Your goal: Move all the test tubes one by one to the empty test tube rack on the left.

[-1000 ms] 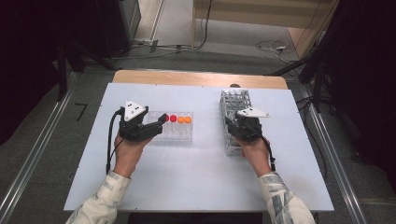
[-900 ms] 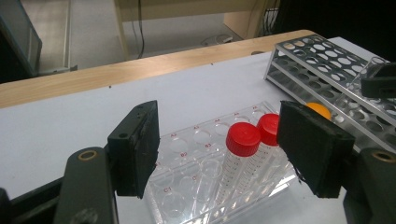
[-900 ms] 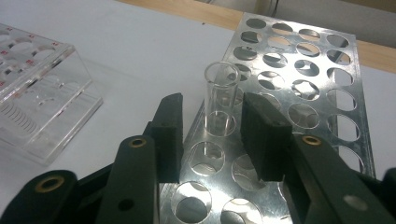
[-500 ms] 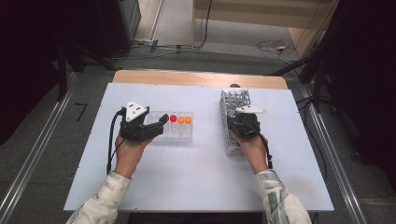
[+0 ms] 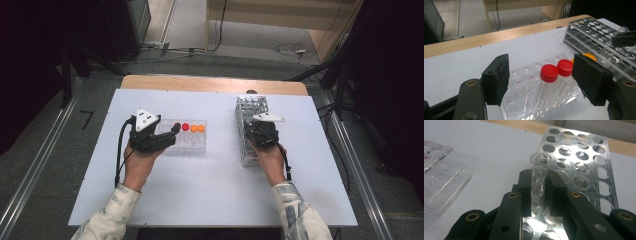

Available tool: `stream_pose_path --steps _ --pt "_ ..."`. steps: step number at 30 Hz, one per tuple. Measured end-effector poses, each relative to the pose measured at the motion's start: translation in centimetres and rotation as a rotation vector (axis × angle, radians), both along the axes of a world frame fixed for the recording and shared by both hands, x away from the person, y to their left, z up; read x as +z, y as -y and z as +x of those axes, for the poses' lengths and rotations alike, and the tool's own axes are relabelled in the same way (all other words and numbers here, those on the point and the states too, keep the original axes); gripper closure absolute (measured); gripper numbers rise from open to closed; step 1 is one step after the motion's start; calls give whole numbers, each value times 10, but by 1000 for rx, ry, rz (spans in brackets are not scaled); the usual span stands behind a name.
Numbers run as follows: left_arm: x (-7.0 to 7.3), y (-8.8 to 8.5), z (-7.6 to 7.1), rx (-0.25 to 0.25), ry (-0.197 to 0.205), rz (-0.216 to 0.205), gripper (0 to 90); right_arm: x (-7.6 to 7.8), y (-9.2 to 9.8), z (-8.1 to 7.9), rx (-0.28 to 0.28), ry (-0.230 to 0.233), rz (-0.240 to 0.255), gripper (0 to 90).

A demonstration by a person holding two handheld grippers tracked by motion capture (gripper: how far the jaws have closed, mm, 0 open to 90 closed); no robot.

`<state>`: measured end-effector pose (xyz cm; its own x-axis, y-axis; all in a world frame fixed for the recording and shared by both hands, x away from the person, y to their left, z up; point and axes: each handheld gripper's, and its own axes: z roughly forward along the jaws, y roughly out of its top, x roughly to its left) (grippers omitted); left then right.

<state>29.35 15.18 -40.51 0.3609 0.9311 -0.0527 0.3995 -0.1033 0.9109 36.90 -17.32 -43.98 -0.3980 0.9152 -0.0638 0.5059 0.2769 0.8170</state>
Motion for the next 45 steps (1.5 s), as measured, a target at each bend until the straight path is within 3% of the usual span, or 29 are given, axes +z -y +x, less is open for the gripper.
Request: stream_pose_path --steps 6,10,17,26,38,45 --pt "0 0 -1 5 0 -1 301 18 5 -10 7 75 39 737" --pt "1 1 -1 11 -4 -1 243 35 10 -18 17 116 66 738" --pt "4 3 -3 12 1 -11 198 53 12 -36 72 148 81 737" --pt "5 7 -5 -5 0 -10 198 52 1 -52 150 145 85 738" --pt "8 11 -8 -37 1 -25 209 38 -19 -64 230 116 79 738" --pt "9 23 -13 -115 -11 -34 258 30 -36 -71 284 102 67 737"
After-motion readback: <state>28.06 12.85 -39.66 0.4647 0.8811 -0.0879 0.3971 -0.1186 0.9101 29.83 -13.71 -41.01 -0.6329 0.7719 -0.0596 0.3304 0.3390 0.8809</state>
